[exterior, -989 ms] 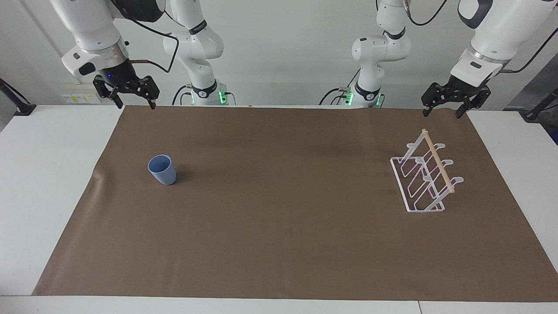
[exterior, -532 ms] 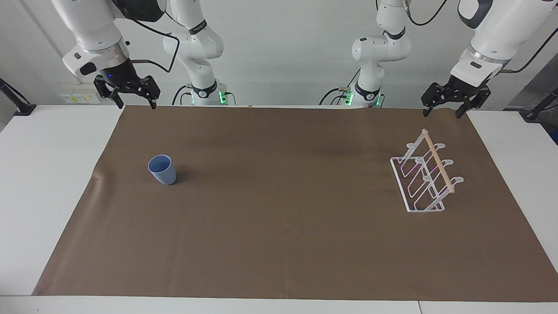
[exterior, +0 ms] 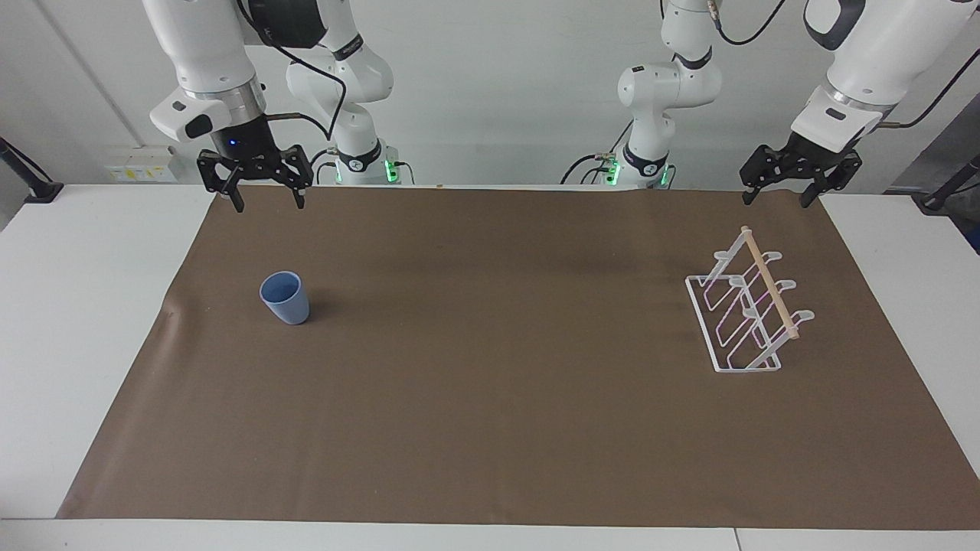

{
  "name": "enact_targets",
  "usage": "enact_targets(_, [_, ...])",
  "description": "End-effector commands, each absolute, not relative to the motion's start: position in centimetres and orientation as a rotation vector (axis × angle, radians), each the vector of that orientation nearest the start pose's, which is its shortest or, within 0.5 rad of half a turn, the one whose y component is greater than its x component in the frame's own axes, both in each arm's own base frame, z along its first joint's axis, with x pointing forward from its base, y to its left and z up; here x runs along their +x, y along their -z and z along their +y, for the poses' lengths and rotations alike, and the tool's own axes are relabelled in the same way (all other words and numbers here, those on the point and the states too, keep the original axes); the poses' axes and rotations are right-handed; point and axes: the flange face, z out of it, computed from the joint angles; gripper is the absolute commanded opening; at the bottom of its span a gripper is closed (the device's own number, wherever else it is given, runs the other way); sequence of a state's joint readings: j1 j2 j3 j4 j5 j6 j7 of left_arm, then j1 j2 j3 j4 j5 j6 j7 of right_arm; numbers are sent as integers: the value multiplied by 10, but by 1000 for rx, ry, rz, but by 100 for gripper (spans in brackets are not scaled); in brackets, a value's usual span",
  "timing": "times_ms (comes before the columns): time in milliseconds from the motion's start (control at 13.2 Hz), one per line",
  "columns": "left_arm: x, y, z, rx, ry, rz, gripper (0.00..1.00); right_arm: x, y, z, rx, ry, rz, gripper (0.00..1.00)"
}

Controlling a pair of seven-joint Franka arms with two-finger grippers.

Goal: Hang cup on cup holder

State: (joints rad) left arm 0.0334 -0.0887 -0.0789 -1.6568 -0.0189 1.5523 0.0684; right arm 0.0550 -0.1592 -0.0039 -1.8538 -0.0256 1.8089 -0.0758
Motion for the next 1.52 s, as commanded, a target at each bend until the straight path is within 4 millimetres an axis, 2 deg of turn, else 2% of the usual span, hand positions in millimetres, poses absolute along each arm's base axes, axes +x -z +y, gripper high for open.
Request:
enact_targets(0, [517,-629,-29,-3142,-5,195,100,521,-553,24,-3131,181,-227,100])
enact_targets(532, [517,-629,-29,-3141,-3,194,100,537,-456,6,-3135,120,-249,100])
enact_targets(837, [515,-629,-29,-3140,-5,194,100,543,-404,-4,-3130,-12,-276,100])
enact_targets(1141, [515,-628,-29,-3140,-8,192,100,549,-387,-9,-3134,31,-262,100])
enact_targets(1445, [515,-627,-30,-3140,-10,194,100,536,-367,-8,-3134,7,-250,100])
